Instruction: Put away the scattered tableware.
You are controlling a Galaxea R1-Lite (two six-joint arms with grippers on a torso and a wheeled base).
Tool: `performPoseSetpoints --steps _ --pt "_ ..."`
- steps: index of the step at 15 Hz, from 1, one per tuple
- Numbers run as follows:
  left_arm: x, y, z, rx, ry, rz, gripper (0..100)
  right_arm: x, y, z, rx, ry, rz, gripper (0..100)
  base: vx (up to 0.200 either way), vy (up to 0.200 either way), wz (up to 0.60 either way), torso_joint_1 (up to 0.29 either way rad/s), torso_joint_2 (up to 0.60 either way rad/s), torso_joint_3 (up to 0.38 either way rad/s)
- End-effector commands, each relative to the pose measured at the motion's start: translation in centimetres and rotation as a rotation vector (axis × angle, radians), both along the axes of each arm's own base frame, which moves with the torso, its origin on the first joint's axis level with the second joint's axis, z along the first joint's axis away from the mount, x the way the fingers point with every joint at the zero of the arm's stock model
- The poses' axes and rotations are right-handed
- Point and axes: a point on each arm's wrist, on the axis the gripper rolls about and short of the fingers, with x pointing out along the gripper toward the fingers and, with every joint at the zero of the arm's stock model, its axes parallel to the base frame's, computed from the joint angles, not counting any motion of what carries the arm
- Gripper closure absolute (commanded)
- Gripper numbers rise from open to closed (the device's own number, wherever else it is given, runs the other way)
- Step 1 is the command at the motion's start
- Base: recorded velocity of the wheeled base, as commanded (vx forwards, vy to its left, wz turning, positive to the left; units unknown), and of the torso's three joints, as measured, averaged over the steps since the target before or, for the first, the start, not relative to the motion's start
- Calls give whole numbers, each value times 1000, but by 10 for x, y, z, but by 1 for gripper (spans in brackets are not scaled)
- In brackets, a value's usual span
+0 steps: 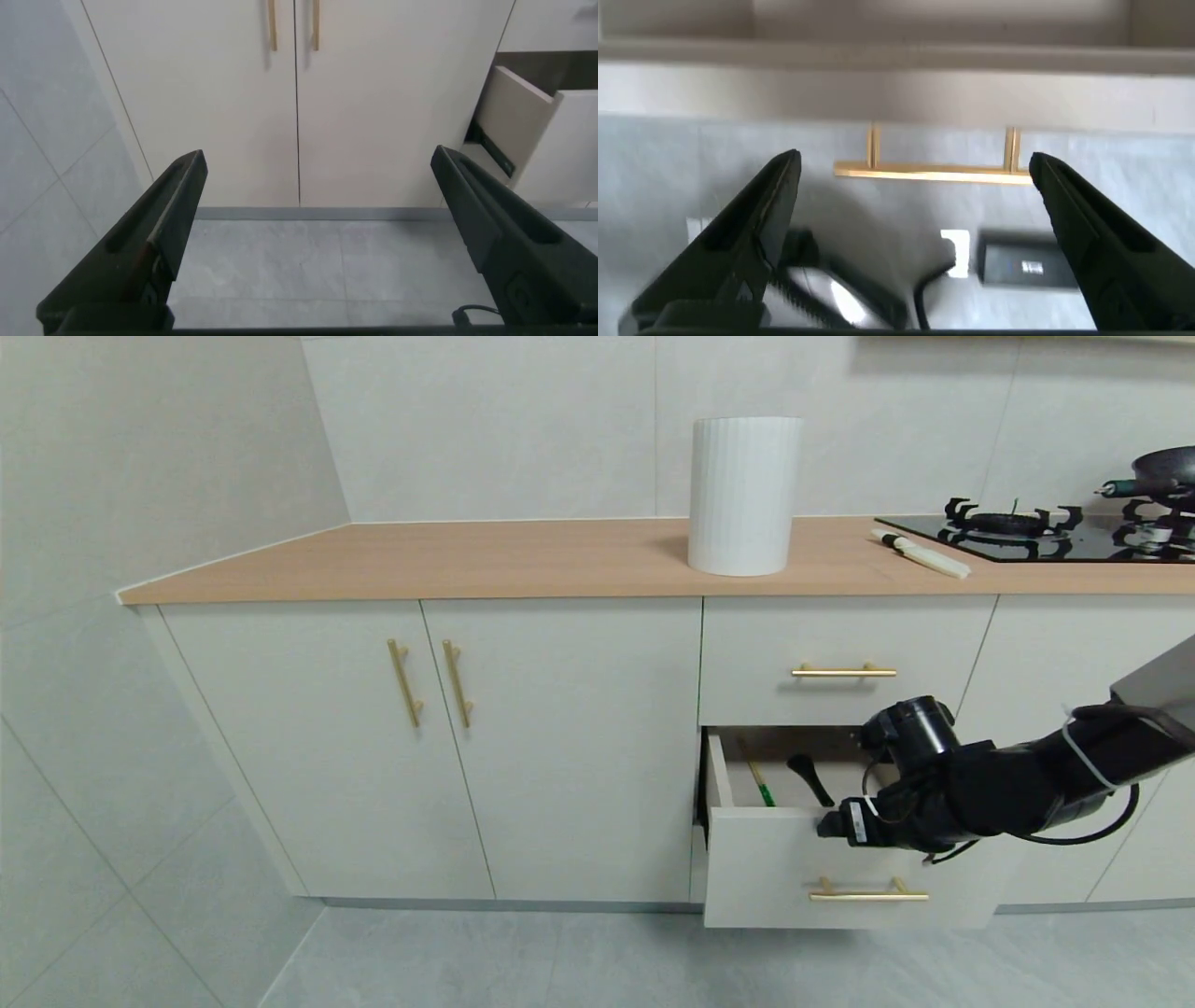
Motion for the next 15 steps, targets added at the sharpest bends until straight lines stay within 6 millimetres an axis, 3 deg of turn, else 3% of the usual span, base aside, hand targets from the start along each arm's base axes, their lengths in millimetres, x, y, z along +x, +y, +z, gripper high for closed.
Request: performPoseSetpoints --steps 1,15 --pt "0 0 0 0 0 1 0 26 -1 -16 -2 -5 -23 0 0 0 0 0 0 0" --pt "0 0 0 0 0 -1 0 107 -11 -60 29 -324 -175 0 0 0 0 0 0 0"
